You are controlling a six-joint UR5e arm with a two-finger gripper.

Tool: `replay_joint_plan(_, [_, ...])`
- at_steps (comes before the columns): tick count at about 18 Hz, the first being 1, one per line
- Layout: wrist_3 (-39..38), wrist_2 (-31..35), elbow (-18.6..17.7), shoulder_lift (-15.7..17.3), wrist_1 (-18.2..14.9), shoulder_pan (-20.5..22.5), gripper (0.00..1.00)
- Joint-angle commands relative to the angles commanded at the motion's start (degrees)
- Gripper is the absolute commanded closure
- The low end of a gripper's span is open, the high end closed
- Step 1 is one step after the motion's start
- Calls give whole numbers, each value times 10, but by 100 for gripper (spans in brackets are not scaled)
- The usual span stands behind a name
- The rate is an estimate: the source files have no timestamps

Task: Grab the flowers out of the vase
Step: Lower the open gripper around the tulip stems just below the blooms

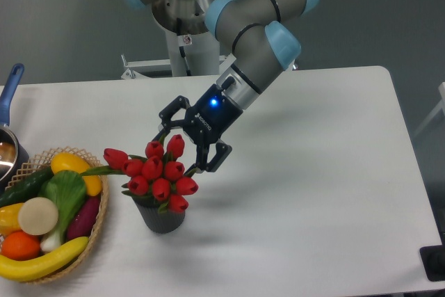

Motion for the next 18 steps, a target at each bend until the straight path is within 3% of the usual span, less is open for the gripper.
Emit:
replay_joint_plan(15, [-1,5,22,-32,7,-26,0])
replay_joint_plan(18, [-1,5,24,-35,7,-28,11])
